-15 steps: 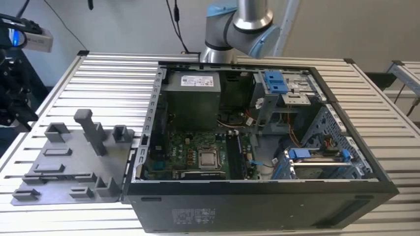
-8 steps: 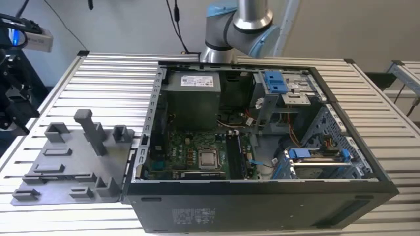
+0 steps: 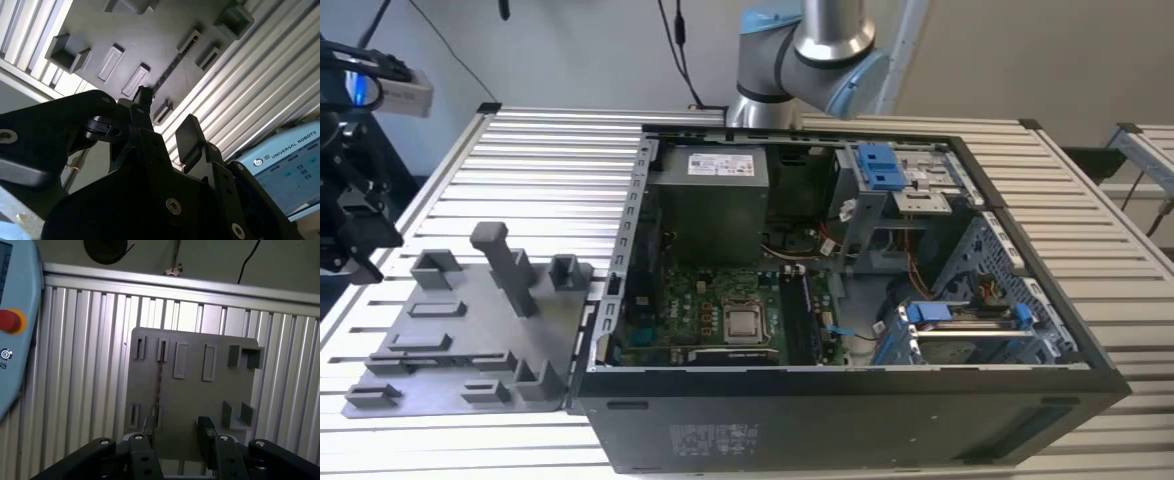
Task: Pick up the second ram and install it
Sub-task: 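Pick up the second ram and move it above second insertion slot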
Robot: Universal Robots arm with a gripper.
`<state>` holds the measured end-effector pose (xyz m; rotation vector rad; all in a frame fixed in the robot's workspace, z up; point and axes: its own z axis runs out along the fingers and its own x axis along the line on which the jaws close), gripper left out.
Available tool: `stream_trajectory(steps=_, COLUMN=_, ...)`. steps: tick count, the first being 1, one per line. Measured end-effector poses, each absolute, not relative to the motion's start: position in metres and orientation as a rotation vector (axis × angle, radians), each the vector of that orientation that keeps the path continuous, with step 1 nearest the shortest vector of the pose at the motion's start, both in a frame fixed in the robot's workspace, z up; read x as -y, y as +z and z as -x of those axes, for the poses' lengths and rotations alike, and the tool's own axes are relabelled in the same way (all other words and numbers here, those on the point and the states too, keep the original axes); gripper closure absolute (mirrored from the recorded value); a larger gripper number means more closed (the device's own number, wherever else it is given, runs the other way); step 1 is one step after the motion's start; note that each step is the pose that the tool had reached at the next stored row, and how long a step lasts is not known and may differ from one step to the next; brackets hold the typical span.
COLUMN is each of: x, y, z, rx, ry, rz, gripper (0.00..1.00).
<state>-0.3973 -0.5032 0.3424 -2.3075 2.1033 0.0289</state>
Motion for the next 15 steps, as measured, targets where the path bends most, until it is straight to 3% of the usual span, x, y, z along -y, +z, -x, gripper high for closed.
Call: stream_trajectory(steps=15, x=0.503, y=0.315, z=0.397, rx=-2.106, ry=0.029, rz=2.306, gripper=0.52)
